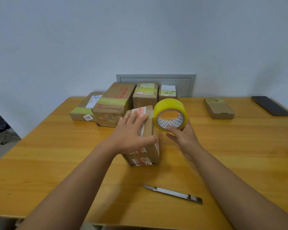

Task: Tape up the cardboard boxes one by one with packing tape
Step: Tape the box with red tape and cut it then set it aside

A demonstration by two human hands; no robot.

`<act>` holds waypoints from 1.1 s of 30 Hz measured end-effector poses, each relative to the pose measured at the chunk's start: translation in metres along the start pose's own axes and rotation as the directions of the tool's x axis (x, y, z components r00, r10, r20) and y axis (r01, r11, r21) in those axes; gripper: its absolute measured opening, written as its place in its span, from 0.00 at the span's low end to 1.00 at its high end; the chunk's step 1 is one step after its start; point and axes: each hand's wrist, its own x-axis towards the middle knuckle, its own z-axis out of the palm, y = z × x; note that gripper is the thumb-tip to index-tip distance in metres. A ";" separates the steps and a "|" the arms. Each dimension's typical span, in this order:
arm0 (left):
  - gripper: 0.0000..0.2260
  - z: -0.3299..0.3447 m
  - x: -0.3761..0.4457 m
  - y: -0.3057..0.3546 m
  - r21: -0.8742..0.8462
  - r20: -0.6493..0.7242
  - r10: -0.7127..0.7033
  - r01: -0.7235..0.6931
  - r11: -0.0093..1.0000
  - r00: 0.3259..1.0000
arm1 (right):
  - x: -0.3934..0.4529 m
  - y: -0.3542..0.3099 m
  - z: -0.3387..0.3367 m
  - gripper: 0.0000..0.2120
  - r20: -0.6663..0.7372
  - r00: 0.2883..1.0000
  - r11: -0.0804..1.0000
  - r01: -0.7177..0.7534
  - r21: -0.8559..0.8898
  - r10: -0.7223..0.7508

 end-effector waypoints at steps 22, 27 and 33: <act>0.36 0.011 -0.010 -0.061 -0.679 -0.222 0.053 -0.193 0.709 0.974 | 0.015 -0.024 0.065 0.21 0.199 0.975 0.976 0.129 -0.173 -0.094; 0.30 0.051 -0.010 -0.055 -0.846 -0.309 -0.057 -0.247 0.472 0.949 | 0.024 -0.041 0.064 0.21 0.268 0.953 0.891 0.239 -0.385 -0.140; 0.19 0.068 -0.026 -0.067 -0.279 -0.717 -0.032 -0.244 0.929 0.696 | 0.028 -0.039 0.075 0.22 0.312 0.940 0.776 0.298 -0.556 -0.138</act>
